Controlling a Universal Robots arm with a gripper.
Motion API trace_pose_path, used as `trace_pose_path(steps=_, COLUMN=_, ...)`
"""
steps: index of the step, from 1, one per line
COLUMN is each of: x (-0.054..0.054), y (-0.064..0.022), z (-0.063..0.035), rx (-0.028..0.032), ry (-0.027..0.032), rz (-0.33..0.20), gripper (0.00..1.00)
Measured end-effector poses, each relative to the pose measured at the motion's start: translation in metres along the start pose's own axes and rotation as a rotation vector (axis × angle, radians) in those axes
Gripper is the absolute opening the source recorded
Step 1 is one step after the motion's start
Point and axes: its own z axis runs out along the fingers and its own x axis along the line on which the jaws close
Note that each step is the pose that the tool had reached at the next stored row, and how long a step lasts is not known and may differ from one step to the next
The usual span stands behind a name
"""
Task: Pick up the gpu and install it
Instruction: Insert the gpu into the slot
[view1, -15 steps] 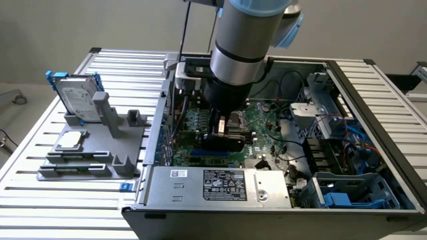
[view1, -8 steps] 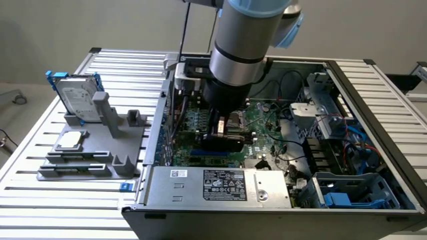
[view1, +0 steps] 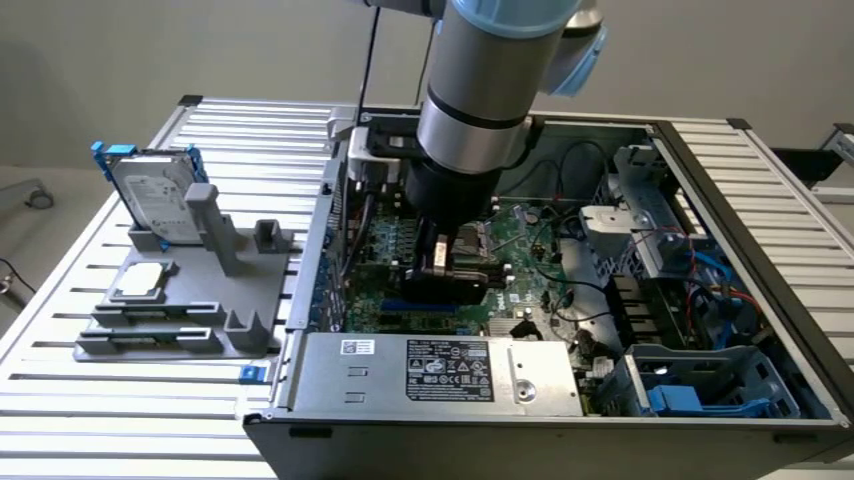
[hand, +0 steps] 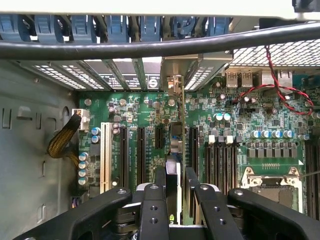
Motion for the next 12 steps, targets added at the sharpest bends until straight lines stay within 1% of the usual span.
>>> trace_pose_path(steps=6, x=0.0001, y=-0.0002, z=0.0018, rx=-0.0009, ry=0.0000, rz=0.000, gripper=0.27)
trace_pose_path(steps=12, x=0.0001, y=-0.0001, z=0.0034, rx=-0.0031, ry=0.0002, rz=0.000, gripper=0.27)
